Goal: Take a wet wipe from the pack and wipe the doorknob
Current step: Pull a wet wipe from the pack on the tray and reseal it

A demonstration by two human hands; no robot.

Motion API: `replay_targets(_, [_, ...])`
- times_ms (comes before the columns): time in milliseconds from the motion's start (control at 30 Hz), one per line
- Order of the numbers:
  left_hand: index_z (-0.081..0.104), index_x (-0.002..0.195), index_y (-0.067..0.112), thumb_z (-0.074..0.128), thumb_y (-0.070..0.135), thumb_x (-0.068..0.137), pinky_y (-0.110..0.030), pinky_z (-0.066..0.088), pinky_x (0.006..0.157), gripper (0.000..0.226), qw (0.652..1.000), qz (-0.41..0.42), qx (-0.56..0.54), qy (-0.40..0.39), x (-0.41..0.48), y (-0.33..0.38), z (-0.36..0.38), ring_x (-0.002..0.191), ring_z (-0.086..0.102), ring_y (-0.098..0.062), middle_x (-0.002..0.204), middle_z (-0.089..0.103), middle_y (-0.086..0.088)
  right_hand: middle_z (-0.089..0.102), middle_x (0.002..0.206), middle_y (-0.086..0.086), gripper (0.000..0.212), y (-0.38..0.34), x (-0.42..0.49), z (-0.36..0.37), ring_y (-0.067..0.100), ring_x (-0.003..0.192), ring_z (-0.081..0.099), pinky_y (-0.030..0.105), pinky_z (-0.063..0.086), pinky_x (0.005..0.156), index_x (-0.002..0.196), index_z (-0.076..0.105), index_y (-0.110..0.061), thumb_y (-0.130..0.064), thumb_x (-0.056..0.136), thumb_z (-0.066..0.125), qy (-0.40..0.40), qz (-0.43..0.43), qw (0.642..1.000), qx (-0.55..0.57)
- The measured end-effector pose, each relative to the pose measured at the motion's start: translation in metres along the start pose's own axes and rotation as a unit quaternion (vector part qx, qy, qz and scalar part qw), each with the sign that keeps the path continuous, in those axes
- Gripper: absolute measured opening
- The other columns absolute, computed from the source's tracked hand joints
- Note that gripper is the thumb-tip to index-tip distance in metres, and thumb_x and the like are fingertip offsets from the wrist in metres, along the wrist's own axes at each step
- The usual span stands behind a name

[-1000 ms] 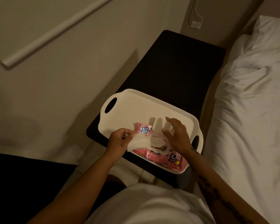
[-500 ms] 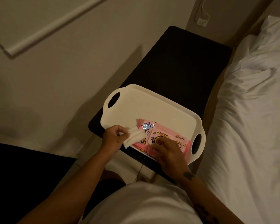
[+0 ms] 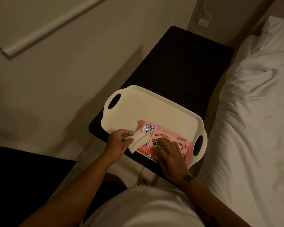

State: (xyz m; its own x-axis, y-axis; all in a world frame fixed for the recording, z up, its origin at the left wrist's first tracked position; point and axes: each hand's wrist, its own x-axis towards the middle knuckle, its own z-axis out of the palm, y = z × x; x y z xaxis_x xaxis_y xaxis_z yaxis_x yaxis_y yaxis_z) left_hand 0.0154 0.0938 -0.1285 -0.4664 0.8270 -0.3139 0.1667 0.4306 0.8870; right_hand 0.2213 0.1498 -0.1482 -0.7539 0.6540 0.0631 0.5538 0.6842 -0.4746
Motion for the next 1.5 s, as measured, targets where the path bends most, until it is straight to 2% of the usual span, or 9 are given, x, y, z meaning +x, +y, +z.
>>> replay_targets(167, [0.063,0.106,-0.001,0.058,-0.004,0.082,-0.022,0.045,0.084,0.024,0.999,0.014,-0.006,-0.03,-0.002,0.006,0.003,0.099,0.055,-0.018,0.106,0.06,-0.007,0.051,0.129,0.015,0.032,0.002,-0.002,0.0,0.027,0.124,0.032,0.055,0.028,0.1,0.114,0.056,-0.021,-0.031,0.089,0.04,-0.018,-0.003,1.0,-0.004])
replay_targets(300, [0.063,0.108,-0.001,0.054,-0.006,0.084,-0.007,0.041,0.082,0.026,0.998,0.029,-0.017,-0.048,-0.004,0.012,0.006,0.105,0.051,-0.012,0.11,0.056,-0.002,0.046,0.136,0.014,0.044,0.002,-0.006,-0.003,0.027,0.13,0.027,0.056,0.02,0.101,0.121,0.05,-0.022,-0.042,0.097,0.019,-0.05,-0.008,0.998,-0.031])
replay_targets(400, [0.062,0.109,-0.001,0.053,-0.006,0.084,-0.017,0.038,0.091,0.027,0.998,0.021,-0.03,-0.048,-0.004,0.013,0.006,0.11,0.048,-0.014,0.113,0.055,-0.002,0.041,0.14,0.011,0.049,0.001,-0.007,-0.004,0.032,0.131,0.028,0.06,0.018,0.099,0.128,0.042,-0.024,-0.043,0.097,0.009,-0.08,-0.012,0.995,-0.057])
replay_targets(567, [0.062,0.11,0.001,0.052,-0.005,0.085,-0.008,0.04,0.08,0.027,0.999,0.013,-0.043,-0.026,-0.007,0.015,0.006,0.104,0.051,-0.012,0.112,0.057,-0.005,0.03,0.144,0.006,0.056,0.001,-0.006,-0.011,0.03,0.133,0.016,0.055,0.01,0.103,0.132,0.039,-0.023,-0.049,0.094,0.006,-0.112,-0.034,0.991,-0.057])
replay_targets(633, [0.062,0.111,0.003,0.052,-0.001,0.087,-0.005,0.043,0.073,0.026,0.998,0.016,-0.047,-0.035,-0.009,0.017,0.005,0.093,0.053,-0.005,0.108,0.058,-0.004,0.019,0.145,-0.002,0.048,-0.001,0.001,-0.021,0.023,0.136,0.008,0.044,0.002,0.11,0.133,0.04,-0.024,-0.046,0.094,0.023,-0.123,-0.001,0.992,0.012])
replay_targets(800, [0.062,0.111,0.003,0.053,0.005,0.089,-0.007,0.051,0.066,0.024,0.997,0.02,-0.048,-0.06,-0.014,0.023,0.006,0.085,0.057,-0.004,0.105,0.061,-0.006,0.067,0.107,0.007,0.02,-0.014,0.025,-0.038,0.022,0.093,0.061,0.041,0.051,0.082,0.107,0.06,-0.014,-0.012,0.088,0.058,0.026,0.12,0.978,0.171])
replay_targets(1200, [0.062,0.105,0.015,0.059,0.006,0.084,-0.008,0.048,0.062,0.023,0.988,-0.032,-0.143,-0.054,-0.024,0.031,0.006,0.086,0.061,-0.014,0.094,0.064,0.0,0.065,0.086,0.012,0.01,-0.033,0.039,-0.028,0.019,0.072,0.053,0.014,0.037,0.061,0.075,0.064,-0.004,0.003,0.073,0.07,0.126,0.12,0.975,0.136])
replay_targets(1300, [0.059,0.112,0.01,0.066,0.017,0.081,-0.011,0.048,0.064,0.033,0.988,-0.042,-0.115,-0.091,-0.023,0.034,0.01,0.087,0.06,-0.01,0.099,0.064,0.001,0.067,0.076,0.014,0.015,-0.037,0.038,-0.03,0.02,0.066,0.055,0.018,0.041,0.06,0.07,0.064,-0.003,0.008,0.067,0.074,0.154,0.097,0.972,0.15])
replay_targets(1500, [0.059,0.077,0.012,0.062,0.012,0.084,-0.017,0.048,0.062,0.007,0.995,-0.033,-0.086,-0.03,-0.015,0.036,0.012,0.073,0.057,-0.014,0.077,0.06,-0.001,0.067,0.079,0.014,0.02,-0.033,0.035,-0.036,0.024,0.071,0.059,0.031,0.049,0.066,0.067,0.063,-0.003,0.014,0.065,0.072,0.193,0.098,0.964,0.154])
